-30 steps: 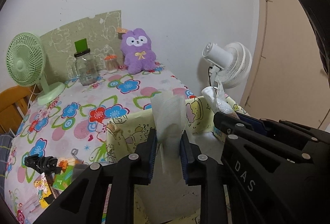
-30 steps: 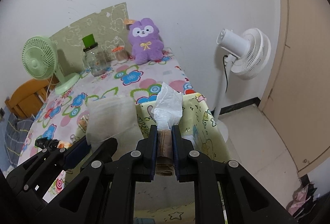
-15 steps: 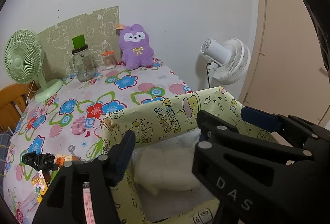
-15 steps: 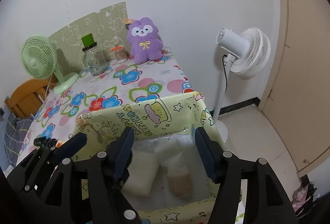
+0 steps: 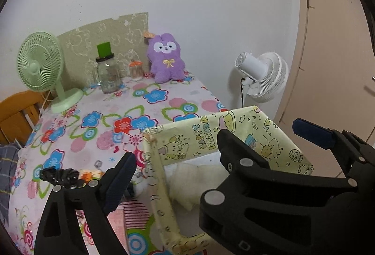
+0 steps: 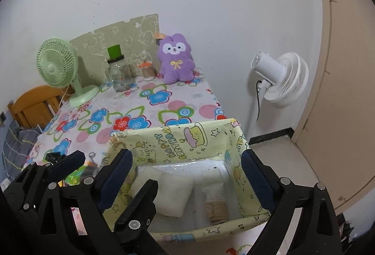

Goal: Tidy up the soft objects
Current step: 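Open the right gripper to drop the tissue pack into the box, then withdraw the right tool and move toward the pink paper packet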

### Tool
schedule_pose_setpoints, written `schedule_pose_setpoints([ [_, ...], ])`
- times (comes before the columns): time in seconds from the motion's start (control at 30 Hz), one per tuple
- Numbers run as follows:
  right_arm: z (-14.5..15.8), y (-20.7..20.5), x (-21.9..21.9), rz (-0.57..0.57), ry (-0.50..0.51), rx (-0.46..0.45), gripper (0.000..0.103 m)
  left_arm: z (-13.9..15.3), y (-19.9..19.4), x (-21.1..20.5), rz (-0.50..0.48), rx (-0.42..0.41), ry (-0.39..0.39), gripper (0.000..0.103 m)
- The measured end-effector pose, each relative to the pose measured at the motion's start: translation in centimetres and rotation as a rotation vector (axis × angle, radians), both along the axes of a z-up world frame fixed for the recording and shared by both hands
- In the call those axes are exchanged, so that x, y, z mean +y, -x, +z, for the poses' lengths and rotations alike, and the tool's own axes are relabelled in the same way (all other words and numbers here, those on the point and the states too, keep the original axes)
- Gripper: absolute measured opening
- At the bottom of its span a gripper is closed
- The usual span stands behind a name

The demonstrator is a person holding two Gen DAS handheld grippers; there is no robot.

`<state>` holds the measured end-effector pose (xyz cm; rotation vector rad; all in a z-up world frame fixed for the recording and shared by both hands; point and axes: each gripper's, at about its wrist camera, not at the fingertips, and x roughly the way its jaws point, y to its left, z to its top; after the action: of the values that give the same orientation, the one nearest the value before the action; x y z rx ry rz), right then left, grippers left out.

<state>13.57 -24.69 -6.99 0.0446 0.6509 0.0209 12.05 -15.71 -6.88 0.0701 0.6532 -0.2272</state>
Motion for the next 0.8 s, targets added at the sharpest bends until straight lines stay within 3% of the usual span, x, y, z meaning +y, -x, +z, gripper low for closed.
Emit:
schedule_pose_setpoints([
  [0.37,1.5,2.4,2.1,0.026,0.003,-0.029,0.099,1.3,2.1,2.4,0.032,-0.032,0.000,0.103],
  [0.8,2.8,5.4,5.5,0.061,0.016,-0.076,0.103,2.3,5.1,5.7,0.050,-0.079,0.018,0.103],
])
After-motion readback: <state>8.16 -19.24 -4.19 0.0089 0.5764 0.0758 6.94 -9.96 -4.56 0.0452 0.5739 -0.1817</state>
